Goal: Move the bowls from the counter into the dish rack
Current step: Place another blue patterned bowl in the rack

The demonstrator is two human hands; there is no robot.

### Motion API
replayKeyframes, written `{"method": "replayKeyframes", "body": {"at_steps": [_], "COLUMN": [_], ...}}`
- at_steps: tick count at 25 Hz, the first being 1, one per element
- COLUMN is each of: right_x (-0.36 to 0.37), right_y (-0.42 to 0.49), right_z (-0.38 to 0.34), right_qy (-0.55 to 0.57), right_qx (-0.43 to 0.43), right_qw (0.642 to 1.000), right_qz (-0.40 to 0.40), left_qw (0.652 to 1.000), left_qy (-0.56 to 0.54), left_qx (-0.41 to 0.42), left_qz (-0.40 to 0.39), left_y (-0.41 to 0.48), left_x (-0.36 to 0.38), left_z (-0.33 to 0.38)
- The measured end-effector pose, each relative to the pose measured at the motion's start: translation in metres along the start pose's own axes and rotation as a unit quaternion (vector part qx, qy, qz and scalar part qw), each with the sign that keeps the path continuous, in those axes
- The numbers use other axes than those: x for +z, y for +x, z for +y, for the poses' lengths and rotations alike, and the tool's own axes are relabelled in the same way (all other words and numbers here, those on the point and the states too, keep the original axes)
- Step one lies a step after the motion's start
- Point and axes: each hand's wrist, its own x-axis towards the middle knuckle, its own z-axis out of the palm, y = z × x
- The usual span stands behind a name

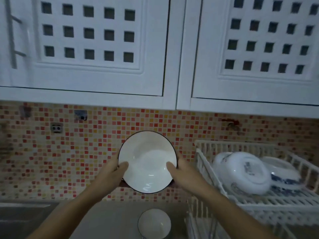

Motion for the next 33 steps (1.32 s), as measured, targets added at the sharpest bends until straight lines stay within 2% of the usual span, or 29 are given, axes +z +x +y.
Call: {"method": "replayKeyframes", "body": {"at_steps": [4, 7, 15, 17, 21, 23, 26, 30, 33], "right_x": [-0.084, -0.136, -0.301, -0.339, -0.391, -0.405, -0.416, -0.417, -0.432], "right_y": [-0.017, -0.041, -0.078, -0.085, -0.084, -0.079, -0.069, -0.054, -0.044], "right_z": [0.006, 0.023, 0.105, 0.128, 0.176, 0.194, 0.218, 0.245, 0.259], "right_qy": [-0.056, -0.024, -0.179, -0.193, -0.236, -0.268, -0.327, -0.333, -0.326], "right_qx": [0.002, 0.01, -0.112, -0.154, -0.205, -0.229, -0.262, -0.258, -0.246], "right_qw": [0.998, 0.999, 0.972, 0.962, 0.942, 0.928, 0.9, 0.904, 0.912], "right_qz": [0.028, 0.037, 0.107, 0.119, 0.121, 0.122, 0.12, 0.075, -0.043], "left_qw": [0.998, 0.993, 0.99, 0.983, 0.949, 0.944, 0.932, 0.921, 0.912], "left_qy": [-0.04, -0.058, 0.034, 0.051, 0.022, 0.028, 0.158, 0.23, 0.282], "left_qx": [0.034, 0.056, 0.106, 0.119, 0.096, 0.093, 0.105, 0.072, 0.072], "left_qz": [-0.039, -0.082, -0.092, -0.132, -0.299, -0.314, -0.31, -0.304, -0.288], "left_y": [0.009, 0.014, 0.03, 0.038, 0.056, 0.069, 0.09, 0.106, 0.117], "left_x": [0.06, 0.103, 0.257, 0.295, 0.348, 0.368, 0.392, 0.407, 0.414], "left_z": [0.051, 0.074, 0.141, 0.15, 0.159, 0.164, 0.173, 0.177, 0.163]}}
